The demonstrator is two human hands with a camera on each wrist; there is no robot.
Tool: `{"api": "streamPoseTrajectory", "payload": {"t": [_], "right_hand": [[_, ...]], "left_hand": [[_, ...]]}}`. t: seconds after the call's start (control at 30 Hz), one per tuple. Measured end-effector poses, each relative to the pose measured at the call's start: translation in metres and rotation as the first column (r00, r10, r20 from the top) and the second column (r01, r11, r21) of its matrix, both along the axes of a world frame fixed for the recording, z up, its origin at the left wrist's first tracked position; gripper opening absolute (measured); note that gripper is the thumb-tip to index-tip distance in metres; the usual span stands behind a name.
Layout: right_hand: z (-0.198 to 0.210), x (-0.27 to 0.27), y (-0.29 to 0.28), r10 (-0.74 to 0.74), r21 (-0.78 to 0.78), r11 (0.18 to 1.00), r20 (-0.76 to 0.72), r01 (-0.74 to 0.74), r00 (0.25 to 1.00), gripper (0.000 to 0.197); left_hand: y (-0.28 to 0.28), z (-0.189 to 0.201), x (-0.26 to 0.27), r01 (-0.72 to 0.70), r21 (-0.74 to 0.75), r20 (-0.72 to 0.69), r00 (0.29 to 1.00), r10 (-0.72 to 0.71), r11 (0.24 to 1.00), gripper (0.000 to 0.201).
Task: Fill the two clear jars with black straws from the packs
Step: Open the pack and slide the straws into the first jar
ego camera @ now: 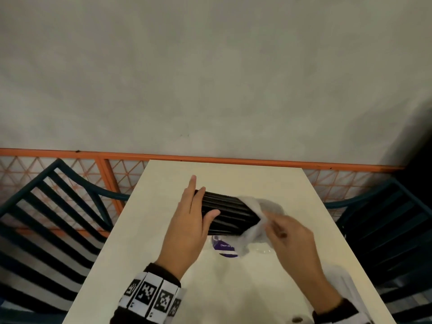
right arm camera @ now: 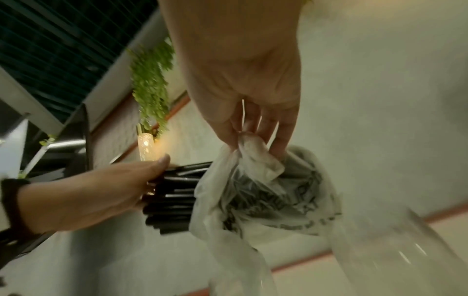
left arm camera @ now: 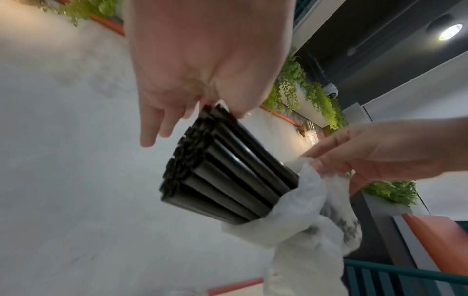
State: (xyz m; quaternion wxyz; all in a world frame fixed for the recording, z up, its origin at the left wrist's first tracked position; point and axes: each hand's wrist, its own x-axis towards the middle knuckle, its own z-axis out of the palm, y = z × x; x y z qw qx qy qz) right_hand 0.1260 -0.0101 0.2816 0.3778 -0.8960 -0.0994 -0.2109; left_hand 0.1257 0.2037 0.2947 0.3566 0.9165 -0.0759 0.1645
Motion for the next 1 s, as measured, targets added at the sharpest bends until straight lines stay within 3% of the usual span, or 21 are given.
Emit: {"api": "streamPoseTrajectory", "payload": {"t": [0.13,0.27,0.37,0.57,0.73,1.0], "right_hand": [[0.028,0.032,0.009,-0.037,-0.187,0.979,0.205,0.076,0.978,0.022],[0.041,0.062,0.026,-0.030,-0.267,0.955,0.338,0.126,0.941,0.032],[0.046,0.081,0.039,0.017,-0.308,0.943,0.420,0.125,0.907,0.014],[0.039,0.108,0.063,0.181,-0.417,0.908,0.473,0.038,0.863,0.021],[0.018,0.118,0.066,0.276,-0.478,0.879,0.505,-0.002,0.818,0.020],[-0.002,0.116,0.069,0.357,-0.484,0.870,0.490,-0.093,0.795,0.022]], "left_hand": [[0.007,0.001,0.022,-0.021,0.074,-0.127,0.992,0.030,0.997,0.102],[0.007,-0.021,0.046,-0.046,0.064,-0.144,0.988,0.055,0.997,0.111],[0.004,-0.040,0.061,-0.075,0.022,-0.165,0.983,0.077,0.997,0.115],[0.005,-0.078,0.085,-0.159,-0.123,-0.107,0.983,0.146,0.980,0.109],[-0.001,-0.103,0.085,-0.197,-0.218,-0.144,0.975,0.169,0.956,0.115],[-0.004,-0.126,0.087,-0.238,-0.144,-0.123,0.967,0.221,0.961,0.105]]}}
